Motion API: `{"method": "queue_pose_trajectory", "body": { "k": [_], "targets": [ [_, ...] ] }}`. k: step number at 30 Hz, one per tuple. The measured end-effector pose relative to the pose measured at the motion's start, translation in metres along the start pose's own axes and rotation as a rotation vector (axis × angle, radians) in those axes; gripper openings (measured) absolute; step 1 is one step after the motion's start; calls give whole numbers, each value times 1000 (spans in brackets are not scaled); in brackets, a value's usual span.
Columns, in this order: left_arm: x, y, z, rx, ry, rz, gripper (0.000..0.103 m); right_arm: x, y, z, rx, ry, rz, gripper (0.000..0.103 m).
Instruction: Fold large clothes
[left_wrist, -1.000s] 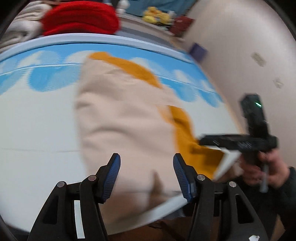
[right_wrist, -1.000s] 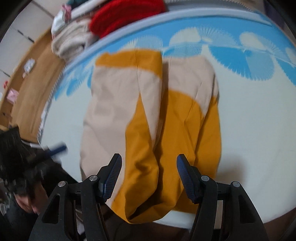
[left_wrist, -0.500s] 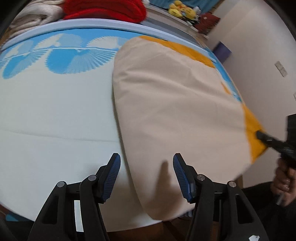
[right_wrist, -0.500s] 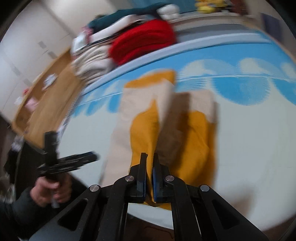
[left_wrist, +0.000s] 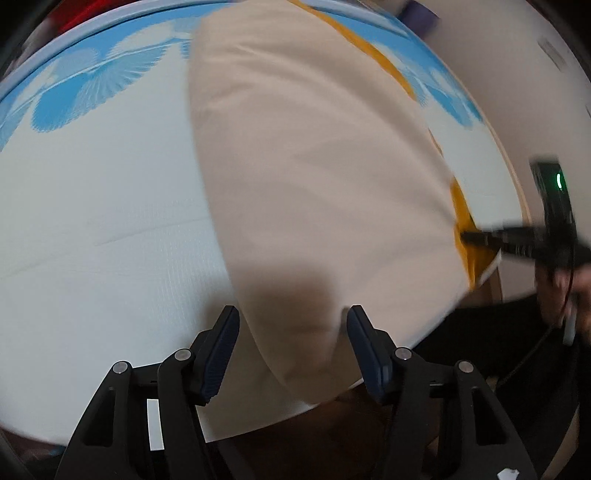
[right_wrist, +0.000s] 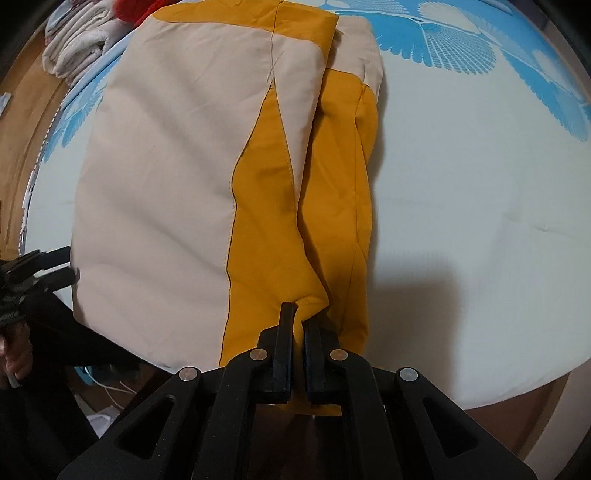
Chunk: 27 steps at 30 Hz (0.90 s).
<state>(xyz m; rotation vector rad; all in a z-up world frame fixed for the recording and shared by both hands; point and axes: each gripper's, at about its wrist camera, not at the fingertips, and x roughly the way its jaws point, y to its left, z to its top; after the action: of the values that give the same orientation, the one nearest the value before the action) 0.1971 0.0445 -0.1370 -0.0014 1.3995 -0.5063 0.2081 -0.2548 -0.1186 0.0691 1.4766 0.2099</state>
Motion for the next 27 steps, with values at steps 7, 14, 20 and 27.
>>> {"method": "queue_pose_trajectory", "body": {
  "k": [7, 14, 20, 27],
  "targets": [
    [11, -17, -9, 90, 28, 119, 60, 11, 29, -3, -171, 42, -164, 5],
    [-41, -13, 11, 109, -33, 186, 53, -64, -1, 23, -26, -276, -339, 13],
    [-83, 3, 73, 187, -167, 249, 53, -93, -5, 73, 114, -468, 47, 31],
    [-61, 34, 103, 20, -225, 226, 49, -43, -5, 144, 181, -389, 168, 51]
  ]
}}
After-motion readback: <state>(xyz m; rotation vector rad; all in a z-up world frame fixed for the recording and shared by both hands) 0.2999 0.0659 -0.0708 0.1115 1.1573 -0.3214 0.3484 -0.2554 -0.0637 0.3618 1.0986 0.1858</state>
